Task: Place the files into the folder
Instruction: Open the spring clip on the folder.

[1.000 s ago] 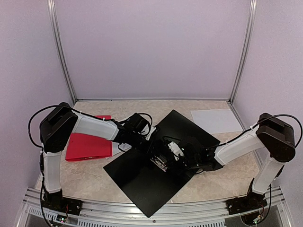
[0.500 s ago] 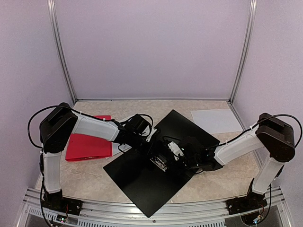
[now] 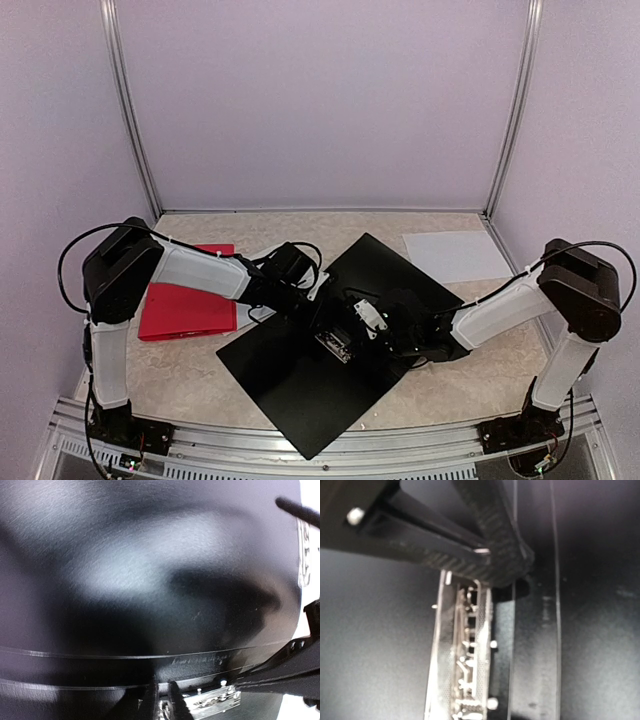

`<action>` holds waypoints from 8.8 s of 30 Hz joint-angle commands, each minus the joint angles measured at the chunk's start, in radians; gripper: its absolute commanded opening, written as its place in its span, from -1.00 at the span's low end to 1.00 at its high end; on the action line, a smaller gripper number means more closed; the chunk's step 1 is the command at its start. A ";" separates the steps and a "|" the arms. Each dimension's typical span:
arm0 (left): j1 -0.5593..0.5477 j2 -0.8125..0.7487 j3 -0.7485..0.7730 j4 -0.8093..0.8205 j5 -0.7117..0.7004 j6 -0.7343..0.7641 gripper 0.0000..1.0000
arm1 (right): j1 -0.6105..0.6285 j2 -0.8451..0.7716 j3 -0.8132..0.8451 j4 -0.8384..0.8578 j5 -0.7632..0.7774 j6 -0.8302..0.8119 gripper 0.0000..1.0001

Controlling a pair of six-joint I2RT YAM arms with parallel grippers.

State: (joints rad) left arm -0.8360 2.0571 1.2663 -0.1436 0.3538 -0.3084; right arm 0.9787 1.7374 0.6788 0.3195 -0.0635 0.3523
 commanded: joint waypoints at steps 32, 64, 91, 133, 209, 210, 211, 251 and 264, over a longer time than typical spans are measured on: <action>0.032 -0.040 -0.040 -0.028 0.037 -0.028 -0.69 | 0.008 0.075 -0.016 -0.126 -0.087 0.008 -1.00; 0.047 0.031 -0.101 -0.031 0.040 -0.054 -1.00 | 0.010 0.083 -0.043 -0.109 -0.089 0.040 -1.00; 0.062 0.025 -0.170 -0.089 0.018 -0.067 -1.00 | 0.011 0.110 -0.030 -0.146 -0.067 0.078 -1.00; -0.004 -0.140 -0.150 -0.181 0.016 -0.054 -1.00 | 0.001 0.179 0.036 -0.264 0.027 0.194 -1.00; -0.057 -0.003 -0.125 -0.151 0.090 -0.049 -1.00 | 0.023 0.272 0.079 -0.378 0.202 0.370 -1.00; -0.058 0.000 -0.126 -0.152 0.097 -0.050 -1.00 | 0.018 0.278 0.074 -0.370 0.194 0.385 -1.00; -0.059 0.002 -0.130 -0.153 0.102 -0.051 -1.00 | 0.017 0.281 0.073 -0.367 0.193 0.396 -1.00; -0.096 -0.176 -0.321 -0.254 0.136 -0.065 -1.00 | 0.005 0.320 0.074 -0.381 0.201 0.528 -1.00; -0.098 -0.188 -0.139 -0.299 0.064 -0.074 -1.00 | 0.041 0.169 0.063 -0.324 0.235 0.427 -1.00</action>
State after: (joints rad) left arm -0.8566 1.8271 1.0969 -0.2173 0.2764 -0.3691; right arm 1.0386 1.8626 0.8257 0.2703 -0.0101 0.8135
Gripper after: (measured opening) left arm 0.005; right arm 0.003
